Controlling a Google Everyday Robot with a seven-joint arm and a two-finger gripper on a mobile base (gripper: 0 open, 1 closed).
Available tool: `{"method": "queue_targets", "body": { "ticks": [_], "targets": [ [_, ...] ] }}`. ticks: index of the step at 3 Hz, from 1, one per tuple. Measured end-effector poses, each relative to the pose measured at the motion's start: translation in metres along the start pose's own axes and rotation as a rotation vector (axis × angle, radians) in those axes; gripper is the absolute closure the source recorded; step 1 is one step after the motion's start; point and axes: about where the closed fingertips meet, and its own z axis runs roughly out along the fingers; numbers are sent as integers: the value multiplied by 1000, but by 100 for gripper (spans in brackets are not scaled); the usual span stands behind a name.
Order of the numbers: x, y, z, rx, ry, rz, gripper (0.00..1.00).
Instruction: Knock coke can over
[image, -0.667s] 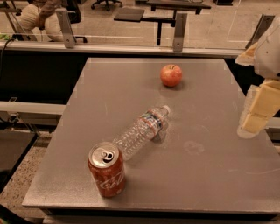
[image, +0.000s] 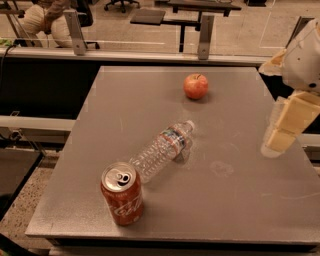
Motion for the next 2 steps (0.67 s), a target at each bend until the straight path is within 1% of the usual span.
{"method": "queue_targets", "body": {
  "ticks": [1,2],
  "targets": [
    [-33,20,10,-35,-124,-58,0],
    [-64,44,26,-79,-225,-116,0]
  ]
}}
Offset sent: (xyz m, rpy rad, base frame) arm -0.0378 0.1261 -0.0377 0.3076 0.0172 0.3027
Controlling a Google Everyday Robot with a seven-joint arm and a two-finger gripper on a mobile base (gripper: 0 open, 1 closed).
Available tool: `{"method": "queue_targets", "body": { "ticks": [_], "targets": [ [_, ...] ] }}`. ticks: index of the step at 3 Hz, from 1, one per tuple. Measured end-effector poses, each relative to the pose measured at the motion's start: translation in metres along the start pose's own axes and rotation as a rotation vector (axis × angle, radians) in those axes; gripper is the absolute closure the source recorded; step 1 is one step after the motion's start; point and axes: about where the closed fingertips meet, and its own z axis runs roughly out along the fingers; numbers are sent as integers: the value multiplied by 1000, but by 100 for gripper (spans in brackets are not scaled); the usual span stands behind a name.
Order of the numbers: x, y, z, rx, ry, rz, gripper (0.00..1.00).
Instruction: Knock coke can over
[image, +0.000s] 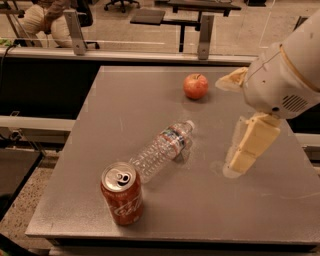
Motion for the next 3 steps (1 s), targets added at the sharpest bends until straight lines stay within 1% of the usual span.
{"method": "queue_targets", "body": {
  "ticks": [1,2,3],
  "targets": [
    [-26,17,26,-54,-86,-48,0],
    [-50,33,53,-104,-154,-100,0],
    [-65,44,75,-143,-202,-140,0]
  ]
}}
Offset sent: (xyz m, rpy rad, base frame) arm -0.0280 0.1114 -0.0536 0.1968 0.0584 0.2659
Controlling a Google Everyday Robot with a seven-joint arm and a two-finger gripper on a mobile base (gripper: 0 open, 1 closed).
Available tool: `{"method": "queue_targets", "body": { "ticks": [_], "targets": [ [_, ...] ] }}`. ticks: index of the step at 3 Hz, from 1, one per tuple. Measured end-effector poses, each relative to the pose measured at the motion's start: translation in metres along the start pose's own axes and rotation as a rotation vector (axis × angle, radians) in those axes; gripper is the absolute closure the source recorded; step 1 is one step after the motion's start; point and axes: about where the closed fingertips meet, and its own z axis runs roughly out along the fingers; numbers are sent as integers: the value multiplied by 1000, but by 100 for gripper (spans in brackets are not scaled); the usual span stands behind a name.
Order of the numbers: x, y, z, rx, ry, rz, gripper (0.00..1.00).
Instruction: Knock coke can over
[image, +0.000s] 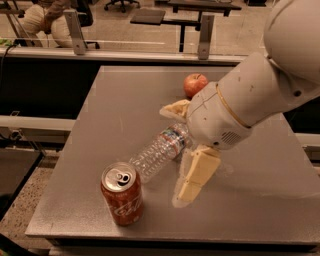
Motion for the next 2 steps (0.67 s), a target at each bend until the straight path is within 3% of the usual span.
{"method": "queue_targets", "body": {
  "ticks": [2],
  "targets": [
    [-19,17,35,-88,-88,-55,0]
  ]
}}
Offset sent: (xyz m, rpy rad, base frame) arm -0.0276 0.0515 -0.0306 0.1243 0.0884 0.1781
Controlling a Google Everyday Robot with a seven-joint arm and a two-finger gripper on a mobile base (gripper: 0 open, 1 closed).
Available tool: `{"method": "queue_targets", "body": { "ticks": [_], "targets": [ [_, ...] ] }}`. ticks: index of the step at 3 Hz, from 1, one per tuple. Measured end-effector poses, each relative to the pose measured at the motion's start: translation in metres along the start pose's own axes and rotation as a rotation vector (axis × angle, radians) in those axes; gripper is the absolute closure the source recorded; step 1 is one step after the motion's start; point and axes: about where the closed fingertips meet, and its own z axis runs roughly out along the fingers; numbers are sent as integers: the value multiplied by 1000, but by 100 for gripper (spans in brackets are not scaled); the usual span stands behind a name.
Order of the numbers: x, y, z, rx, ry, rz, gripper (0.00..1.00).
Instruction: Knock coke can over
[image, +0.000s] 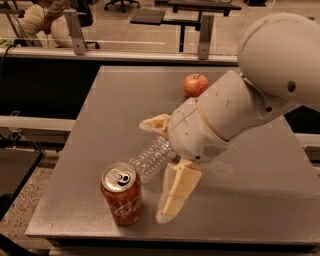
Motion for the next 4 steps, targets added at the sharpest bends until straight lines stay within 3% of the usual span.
{"method": "queue_targets", "body": {
  "ticks": [2,4],
  "targets": [
    [-21,26,20,-70,-81,-27,0],
    [-31,29,33,-80,-127,-16,0]
  ]
}}
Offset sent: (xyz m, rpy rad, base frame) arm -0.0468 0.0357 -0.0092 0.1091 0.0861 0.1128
